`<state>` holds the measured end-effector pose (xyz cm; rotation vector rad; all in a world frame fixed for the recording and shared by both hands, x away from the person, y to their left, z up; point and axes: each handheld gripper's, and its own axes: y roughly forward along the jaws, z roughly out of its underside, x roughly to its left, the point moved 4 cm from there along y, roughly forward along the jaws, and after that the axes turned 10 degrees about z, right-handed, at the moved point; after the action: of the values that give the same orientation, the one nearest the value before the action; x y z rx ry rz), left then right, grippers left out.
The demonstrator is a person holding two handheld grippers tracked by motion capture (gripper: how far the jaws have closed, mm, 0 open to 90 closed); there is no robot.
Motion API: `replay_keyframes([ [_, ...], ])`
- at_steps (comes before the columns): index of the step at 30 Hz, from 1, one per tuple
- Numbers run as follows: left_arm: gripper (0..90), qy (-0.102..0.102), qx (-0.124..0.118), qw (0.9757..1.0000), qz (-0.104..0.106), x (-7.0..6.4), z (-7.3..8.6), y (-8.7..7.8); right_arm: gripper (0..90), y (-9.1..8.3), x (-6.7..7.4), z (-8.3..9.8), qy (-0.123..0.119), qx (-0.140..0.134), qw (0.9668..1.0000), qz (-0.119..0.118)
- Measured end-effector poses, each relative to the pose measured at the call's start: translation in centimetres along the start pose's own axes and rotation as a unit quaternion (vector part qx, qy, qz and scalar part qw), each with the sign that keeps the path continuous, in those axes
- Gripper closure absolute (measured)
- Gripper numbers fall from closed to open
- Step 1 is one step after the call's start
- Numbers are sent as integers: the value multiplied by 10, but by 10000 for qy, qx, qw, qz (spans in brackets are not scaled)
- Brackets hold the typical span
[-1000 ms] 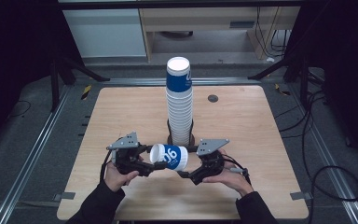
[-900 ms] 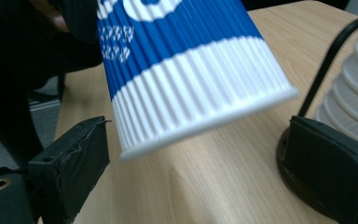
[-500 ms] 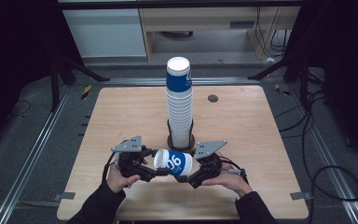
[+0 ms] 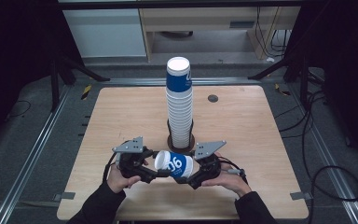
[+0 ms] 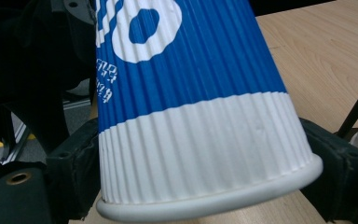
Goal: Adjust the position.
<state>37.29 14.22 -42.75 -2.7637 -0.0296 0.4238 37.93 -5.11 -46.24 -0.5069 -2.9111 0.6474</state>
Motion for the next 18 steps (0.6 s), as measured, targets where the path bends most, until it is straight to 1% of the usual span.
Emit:
replay_keyframes([
  [4,268,-18,10,10000,5,0,-1,0,159,0,0,1,10,22,10000,-74],
  [6,267,-40,-13,10000,29,0,-1,-1,163,0,0,1,-16,6,10000,-62],
  [7,265,-28,-23,10000,3,0,-1,-1,164,-1,0,1,-30,19,10000,-66],
  [11,229,-20,-74,10000,-33,0,-3,-5,164,-3,-1,1,-69,62,10000,-22],
  [12,222,2,-53,10000,-75,0,-4,-9,164,-5,-3,2,-104,117,9999,60],
  [13,216,2,-53,10000,-75,0,-4,-9,164,-5,-3,2,-104,117,9999,60],
  [14,207,6,22,9999,-109,1,-4,-12,164,-8,-6,2,-141,142,9997,150],
  [15,197,6,22,9999,-109,1,-4,-12,164,-8,-6,2,-141,142,9997,150],
  [16,190,-15,193,9996,-191,3,-2,-14,163,-11,-7,3,-204,192,9993,244],
  [17,187,-15,193,9996,-191,3,-2,-14,163,-11,-7,3,-204,192,9993,244],
  [18,177,-33,275,9994,-199,4,-1,-14,162,-13,-9,3,-265,265,9987,342],
])
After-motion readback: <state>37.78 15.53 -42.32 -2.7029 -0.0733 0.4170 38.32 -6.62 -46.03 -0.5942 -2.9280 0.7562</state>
